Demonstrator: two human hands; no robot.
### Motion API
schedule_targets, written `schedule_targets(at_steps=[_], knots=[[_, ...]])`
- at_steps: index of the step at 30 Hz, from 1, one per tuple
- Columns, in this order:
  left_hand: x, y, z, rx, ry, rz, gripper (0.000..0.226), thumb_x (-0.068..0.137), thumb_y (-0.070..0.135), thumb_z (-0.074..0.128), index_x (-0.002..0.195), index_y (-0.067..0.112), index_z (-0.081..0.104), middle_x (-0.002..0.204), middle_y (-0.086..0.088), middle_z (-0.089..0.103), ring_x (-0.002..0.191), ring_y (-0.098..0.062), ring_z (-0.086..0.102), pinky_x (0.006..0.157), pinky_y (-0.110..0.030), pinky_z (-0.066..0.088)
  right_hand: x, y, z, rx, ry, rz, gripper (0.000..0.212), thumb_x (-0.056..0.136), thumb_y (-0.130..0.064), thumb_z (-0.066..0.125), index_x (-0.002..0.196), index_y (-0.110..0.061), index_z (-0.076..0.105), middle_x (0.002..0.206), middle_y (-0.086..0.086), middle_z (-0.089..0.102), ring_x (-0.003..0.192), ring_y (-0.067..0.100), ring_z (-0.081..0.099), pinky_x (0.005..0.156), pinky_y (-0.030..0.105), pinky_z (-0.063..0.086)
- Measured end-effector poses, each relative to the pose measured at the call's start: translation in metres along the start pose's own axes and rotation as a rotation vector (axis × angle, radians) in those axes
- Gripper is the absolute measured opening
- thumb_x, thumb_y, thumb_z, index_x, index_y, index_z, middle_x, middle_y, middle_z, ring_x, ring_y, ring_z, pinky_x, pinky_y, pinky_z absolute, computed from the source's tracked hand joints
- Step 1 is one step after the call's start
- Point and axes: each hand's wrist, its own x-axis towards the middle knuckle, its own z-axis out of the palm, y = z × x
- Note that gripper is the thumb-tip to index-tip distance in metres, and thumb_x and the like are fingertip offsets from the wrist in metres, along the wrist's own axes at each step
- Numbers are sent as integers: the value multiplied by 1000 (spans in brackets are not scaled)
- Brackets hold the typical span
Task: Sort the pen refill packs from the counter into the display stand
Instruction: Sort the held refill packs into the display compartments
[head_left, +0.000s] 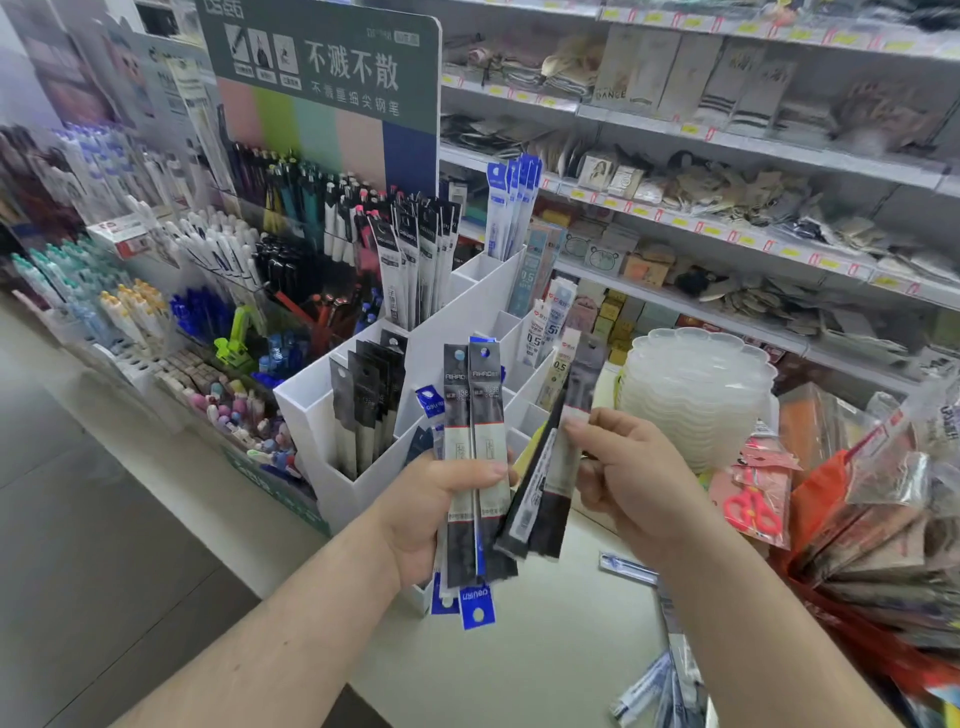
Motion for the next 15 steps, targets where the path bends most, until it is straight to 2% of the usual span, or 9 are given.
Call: schedule_targets(at_steps=[2,4,6,8,9,11,13,15], knots=[[0,2,0,30,44,2,27,67,10,69,93,3,72,91,-21,69,79,-33,69,72,-44,60,-3,-2,0,-5,-29,-36,22,100,-10,55,78,-12,58,56,-1,58,40,6,31,41,16,21],[-2,5,3,83,58,9,42,70,12,74,109,-1,69,108,-28,68,93,-42,69,79,-51,58,-6,-3,3,-58,-63,-79,16,99,-10,57,84,-9,61,58,-2,62,40,4,42,40,15,29],[-4,5,7,123,64,35,47,74,15,79,118,4,67,113,-26,69,100,-42,69,84,-53,56,-7,-3,6,-153,-71,-121,5,96,-11,62,94,-9,65,72,1,71,54,8,62,48,20,44],[-5,6,11,148,88,53,47,74,19,74,120,9,66,111,-22,72,101,-40,70,86,-53,56,-7,-2,6,-238,-61,-144,5,94,-14,66,98,-13,67,86,7,75,73,17,70,60,32,52],[-6,7,12,155,96,55,47,74,20,73,120,10,66,110,-20,72,100,-39,71,85,-52,57,-7,-3,5,-258,-51,-149,5,93,-15,67,98,-14,68,88,9,74,73,17,70,59,33,50],[-6,7,12,166,102,53,46,75,21,72,119,11,66,108,-19,73,99,-37,71,83,-50,59,-7,-4,5,-260,-32,-148,4,94,-14,67,98,-13,67,82,7,73,58,8,63,51,26,43],[-7,7,14,170,103,48,46,76,21,71,121,11,65,110,-19,73,101,-37,71,88,-54,56,-9,-4,5,-206,-22,-133,4,95,-12,64,97,-11,67,79,6,71,47,2,55,44,19,38],[-7,6,15,185,113,52,49,75,21,73,122,10,65,111,-20,72,102,-39,70,93,-60,52,-9,-4,6,-168,-18,-123,5,96,-11,62,98,-10,67,83,8,72,47,1,55,43,18,38]])
